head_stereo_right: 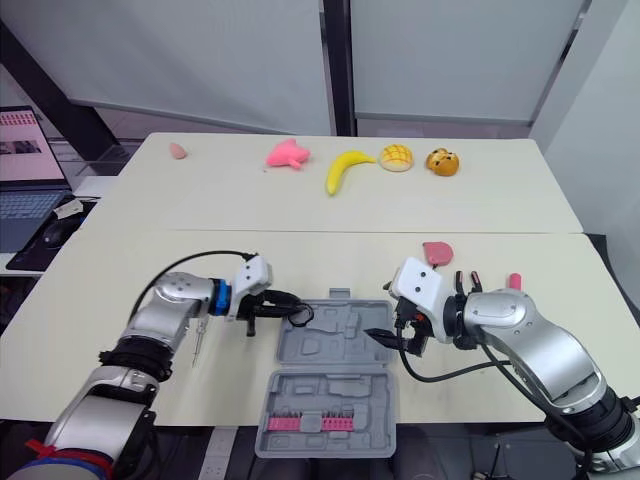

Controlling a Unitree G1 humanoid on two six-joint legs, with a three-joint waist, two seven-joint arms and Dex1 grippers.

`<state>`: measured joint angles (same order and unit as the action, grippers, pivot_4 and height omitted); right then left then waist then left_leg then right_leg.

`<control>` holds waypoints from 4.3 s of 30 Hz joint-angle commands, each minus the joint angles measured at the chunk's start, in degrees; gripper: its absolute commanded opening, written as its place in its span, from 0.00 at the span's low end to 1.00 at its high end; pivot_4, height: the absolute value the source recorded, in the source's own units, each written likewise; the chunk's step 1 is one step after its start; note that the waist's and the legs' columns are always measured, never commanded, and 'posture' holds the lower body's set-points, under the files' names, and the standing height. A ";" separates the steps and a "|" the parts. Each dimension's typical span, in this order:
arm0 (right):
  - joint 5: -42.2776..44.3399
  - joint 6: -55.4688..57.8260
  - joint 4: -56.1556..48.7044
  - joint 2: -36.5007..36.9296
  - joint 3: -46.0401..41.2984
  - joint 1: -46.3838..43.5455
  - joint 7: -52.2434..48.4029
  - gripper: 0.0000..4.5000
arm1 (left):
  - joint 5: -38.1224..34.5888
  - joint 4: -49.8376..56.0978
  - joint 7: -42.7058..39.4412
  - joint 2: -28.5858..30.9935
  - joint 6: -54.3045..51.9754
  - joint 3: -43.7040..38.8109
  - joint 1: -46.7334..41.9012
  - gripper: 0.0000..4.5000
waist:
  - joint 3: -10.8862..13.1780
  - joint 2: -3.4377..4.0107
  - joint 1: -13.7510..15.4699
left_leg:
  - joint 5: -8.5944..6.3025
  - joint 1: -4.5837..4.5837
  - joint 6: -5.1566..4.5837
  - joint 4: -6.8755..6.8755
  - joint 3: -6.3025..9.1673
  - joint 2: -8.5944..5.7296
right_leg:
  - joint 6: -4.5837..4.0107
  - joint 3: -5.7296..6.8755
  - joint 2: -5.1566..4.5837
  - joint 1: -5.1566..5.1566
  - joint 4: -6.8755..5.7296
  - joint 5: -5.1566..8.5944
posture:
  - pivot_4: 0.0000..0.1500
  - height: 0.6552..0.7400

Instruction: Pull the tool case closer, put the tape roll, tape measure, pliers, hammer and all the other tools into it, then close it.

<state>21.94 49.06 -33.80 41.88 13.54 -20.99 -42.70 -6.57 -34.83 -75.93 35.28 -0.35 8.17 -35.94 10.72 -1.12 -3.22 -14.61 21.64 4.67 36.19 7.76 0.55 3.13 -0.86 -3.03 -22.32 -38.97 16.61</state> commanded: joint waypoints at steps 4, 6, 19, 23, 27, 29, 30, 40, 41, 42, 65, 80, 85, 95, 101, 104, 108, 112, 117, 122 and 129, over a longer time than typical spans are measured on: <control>-2.49 -6.36 -0.62 1.10 -7.59 3.98 2.56 1.00 | -7.51 13.79 -0.80 10.09 -6.86 -10.10 5.71 0.23 | 0.01 0.02 -0.05 | -0.01 0.00 0.00 -0.06 -0.03 0.01 | 0.00 -0.02 -0.01 -0.02 0.04 0.01 | 1.00 0.96; -3.86 -9.12 0.60 2.53 -11.24 7.42 2.97 1.00 | -8.33 13.34 1.01 12.81 -6.76 -13.86 8.93 0.23 | 0.01 0.03 0.06 | -0.01 -0.03 -0.01 -0.09 -0.04 0.01 | 0.00 -0.02 -0.01 -0.02 0.04 0.01 | 1.00 0.96; -5.96 -21.67 14.81 8.35 -38.57 32.82 -2.67 1.00 | -12.88 11.90 5.81 22.12 -9.06 -36.53 40.02 0.71 | 0.02 0.03 0.42 | -0.01 -0.22 -0.01 -0.12 -0.19 0.04 | -0.01 -0.14 -0.03 0.10 0.04 0.03 | 1.00 0.96; -5.80 -23.26 16.65 9.12 -41.44 39.03 -6.69 1.00 | -12.30 9.21 5.97 22.32 -7.53 -40.50 48.13 0.98 | 0.02 0.03 0.37 | -0.01 -0.31 -0.01 -0.14 -0.25 0.05 | 0.22 -0.19 -0.02 0.14 0.04 0.19 | 1.00 0.96; -6.33 -24.20 17.62 9.57 -41.27 40.99 -8.20 1.00 | -12.38 7.34 7.49 21.90 -7.09 -42.05 51.30 0.99 | 0.01 -0.01 0.70 | -0.01 -0.64 -0.01 -0.14 -0.27 0.09 | 0.17 -0.20 -0.03 0.43 0.03 0.23 | 1.00 0.96; -6.46 -24.43 18.18 9.71 -41.04 40.86 -8.57 1.00 | -12.73 7.05 7.91 21.54 -7.12 -42.65 52.03 0.99 | 0.00 -0.02 0.71 | -0.02 -0.82 0.00 -0.14 -0.33 0.16 | -0.20 -0.19 -0.03 0.59 0.03 0.44 | 1.00 0.96; -6.47 -24.52 18.38 9.80 -40.86 40.70 -8.71 1.00 | -12.86 7.08 8.28 21.36 -7.20 -42.92 52.03 0.99 | 0.00 -0.02 0.76 | -0.02 -0.81 0.00 -0.14 -0.34 0.16 | -0.22 -0.19 -0.04 0.60 0.03 0.45 | 1.00 0.96; -7.99 -26.48 18.44 9.62 -37.40 36.79 -7.88 1.00 | -15.17 14.67 8.92 20.07 -8.71 -41.70 50.72 0.99 | 0.00 -0.02 1.09 | -0.03 -0.77 0.02 -0.24 -0.34 0.15 | 0.13 -0.16 -0.04 0.57 0.06 0.32 | 1.00 0.96; -7.00 -25.29 17.17 8.90 -36.26 35.28 -7.43 1.00 | -15.96 17.53 9.15 19.63 -9.84 -40.68 49.50 0.99 | 0.00 -0.02 1.18 | -0.03 -0.77 0.02 -0.21 -0.33 0.16 | 0.15 -0.16 -0.04 0.58 0.06 0.30 | 1.00 0.96; -6.41 -24.35 15.93 8.20 -35.02 33.85 -6.77 1.00 | -16.73 20.25 9.31 19.22 -10.97 -39.69 48.21 0.99 | 0.00 -0.02 1.29 | -0.03 -0.78 0.02 -0.21 -0.34 0.16 | 0.15 -0.17 -0.04 0.58 0.06 0.29 | 1.00 0.96; -16.86 -11.96 23.74 -18.27 -11.03 4.82 22.01 0.57 | -28.94 49.14 5.62 10.10 -23.10 -14.27 15.88 1.00 | 0.05 0.06 1.18 | -0.02 -0.69 0.02 -0.21 -0.33 0.12 | 0.12 -0.22 0.02 0.51 0.04 0.21 | 1.00 0.96; -19.82 -16.47 49.67 -28.06 -13.67 -7.95 33.94 0.57 | -26.38 48.22 5.62 6.76 -21.48 -10.14 13.29 1.00 | 0.05 0.07 0.38 | -0.02 -0.22 0.02 -0.22 -0.31 0.11 | -0.07 -0.19 0.01 0.05 0.02 0.09 | 1.00 0.96; -19.44 -18.80 56.23 -28.98 -14.99 -10.56 35.83 0.57 | -25.58 47.71 5.38 6.27 -20.86 -9.79 13.07 1.00 | 0.06 0.07 -0.05 | -0.02 -0.22 0.02 -0.21 -0.31 0.10 | -0.07 -0.20 0.01 0.05 0.01 0.09 | 1.00 0.96; -18.16 -20.47 60.77 -30.01 -17.49 -12.04 36.48 0.25 | -24.88 46.60 5.13 5.66 -19.58 -9.67 13.29 1.00 | 0.05 0.07 -0.05 | -0.02 -0.23 0.02 -0.20 -0.30 0.10 | -0.07 -0.19 0.01 0.06 0.00 0.09 | 1.00 0.96; -17.99 -20.85 61.80 -30.55 -17.15 -12.46 35.14 0.03 | -24.16 46.57 5.53 5.17 -18.98 -9.44 14.00 1.00 | 0.05 0.07 -0.09 | -0.02 -0.24 0.02 -0.20 -0.30 0.11 | -0.07 -0.19 0.02 0.06 -0.01 0.09 | 1.00 0.96; -17.91 -20.68 61.30 -30.59 -16.77 -12.19 34.12 0.01 | -23.69 46.87 5.56 5.08 -18.72 -9.47 14.74 1.00 | 0.05 0.07 -0.32 | -0.02 -0.26 0.02 -0.20 -0.31 0.11 | -0.07 -0.20 0.02 0.06 -0.01 0.09 | 1.00 0.96; -17.49 -19.09 56.93 -30.13 -16.05 -9.58 31.75 0.01 | -22.09 47.35 5.07 5.95 -17.14 -9.15 16.33 1.00 | 0.05 0.07 -0.28 | -0.02 -0.26 0.02 -0.21 -0.30 0.11 | -0.08 -0.20 0.02 0.06 -0.02 0.09 | 1.00 0.96; -17.09 -15.13 47.40 -28.89 -14.62 -4.14 28.60 0.01 | -20.33 47.02 3.40 7.28 -14.48 -9.00 18.65 1.00 | 0.05 0.08 -0.14 | -0.02 -0.24 0.01 -0.23 -0.30 0.11 | -0.07 -0.20 0.02 0.05 -0.01 0.09 | 1.00 0.96; -16.55 -9.39 33.95 -26.33 -13.93 4.61 26.48 0.01 | -19.02 47.26 1.34 8.88 -11.73 -8.63 21.69 1.00 | 0.05 0.08 0.00 | -0.02 -0.22 0.01 -0.22 -0.26 0.11 | -0.07 -0.17 0.01 0.05 0.00 0.09 | 1.00 0.96; -14.57 -2.71 20.10 -24.83 -13.13 14.79 25.14 0.01 | -17.97 47.38 -0.50 9.66 -8.33 -8.20 24.61 1.00 | 0.05 0.08 0.18 | -0.02 -0.21 0.01 -0.21 -0.25 0.10 | -0.07 -0.16 0.01 0.07 0.01 0.10 | 1.00 0.96; -13.01 3.40 6.44 -23.31 -11.47 26.12 24.84 0.01 | -17.61 48.56 -3.73 10.80 -4.67 -6.97 27.32 1.00 | 0.04 0.09 0.43 | -0.02 -0.23 0.01 -0.21 -0.23 0.11 | -0.05 -0.16 0.01 0.09 0.02 0.11 | 1.00 0.96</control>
<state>8.16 51.02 -25.04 18.01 1.47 4.04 -17.46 -23.85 11.57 -78.94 45.33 -6.03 0.98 -8.79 10.76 -1.03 -2.79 -14.64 21.42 4.68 35.98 7.54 0.66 3.08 -1.00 -3.02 -22.23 -38.96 16.72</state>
